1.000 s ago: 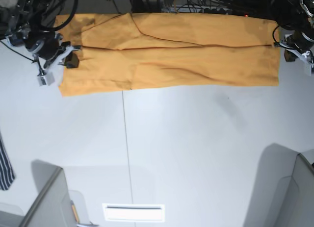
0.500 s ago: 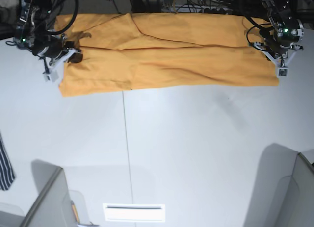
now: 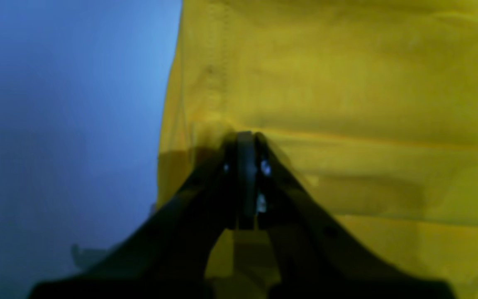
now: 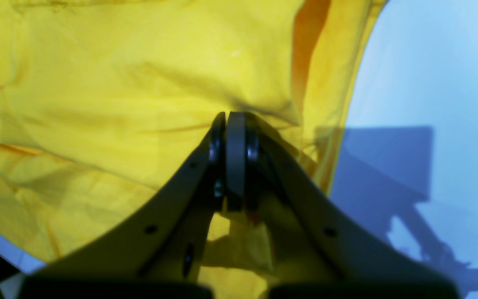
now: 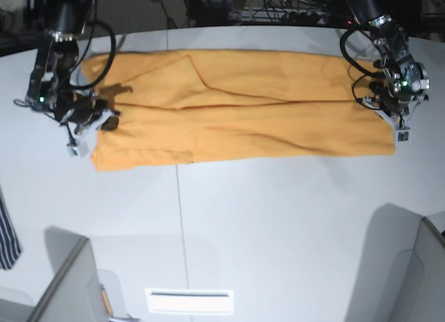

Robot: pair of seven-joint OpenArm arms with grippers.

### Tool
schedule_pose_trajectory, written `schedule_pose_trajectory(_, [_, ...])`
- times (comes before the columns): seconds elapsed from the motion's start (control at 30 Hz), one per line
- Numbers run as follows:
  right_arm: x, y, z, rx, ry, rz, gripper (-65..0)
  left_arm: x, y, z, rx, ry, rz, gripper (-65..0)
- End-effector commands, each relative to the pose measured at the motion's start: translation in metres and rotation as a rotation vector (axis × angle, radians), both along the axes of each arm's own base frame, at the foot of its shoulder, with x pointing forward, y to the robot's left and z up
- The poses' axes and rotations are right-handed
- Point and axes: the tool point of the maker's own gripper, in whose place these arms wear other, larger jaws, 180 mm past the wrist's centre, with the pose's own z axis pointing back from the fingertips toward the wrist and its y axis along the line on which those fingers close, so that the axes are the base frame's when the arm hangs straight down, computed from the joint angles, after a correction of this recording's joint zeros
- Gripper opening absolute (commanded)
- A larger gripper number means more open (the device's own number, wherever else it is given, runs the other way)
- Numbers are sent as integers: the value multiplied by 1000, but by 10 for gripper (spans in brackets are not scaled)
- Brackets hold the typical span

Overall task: Fold the T-shirt properly
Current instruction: 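Move both grippers to the ends of the folded strip and grasp them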

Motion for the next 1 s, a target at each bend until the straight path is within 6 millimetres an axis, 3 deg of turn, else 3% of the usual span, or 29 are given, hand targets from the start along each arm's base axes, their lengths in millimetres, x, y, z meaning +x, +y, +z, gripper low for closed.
schedule_pose_trajectory(0.0, [0, -16, -3, -73, 34, -4, -650, 4, 5, 5, 24, 7, -1, -650])
schedule_pose_trajectory(0.13, [23, -16, 8, -67, 3, -4, -650, 15, 11, 16, 46, 15, 13, -650])
schedule_pose_trajectory(0.23, [29, -14, 22, -68, -15, 8, -650, 25, 8, 32, 31, -17, 16, -650])
schedule_pose_trajectory(0.4, [37, 3, 59, -34, -113, 53, -650, 47, 17, 86, 76, -149, -16, -650])
schedule_pose_trajectory(0.53, [35, 15, 91, -8, -208, 86, -650, 42, 31, 125, 51, -262, 29, -650])
schedule_pose_trajectory(0.77, [13, 19, 118, -67, -290, 116, -650, 1, 49, 134, -101, -367, 95, -650])
schedule_pose_trajectory(0.8, [9, 20, 121, -75, -298, 124, -650, -5, 53, 136, -109, -376, 109, -596])
schedule_pose_trajectory(0.9, [0, 22, 121, -82, -297, 134, -650, -17, 61, 138, -117, -391, 144, -293])
schedule_pose_trajectory(0.97, [-2, 25, 119, -78, -288, 139, -650, -18, 61, 134, -129, -385, 152, -146])
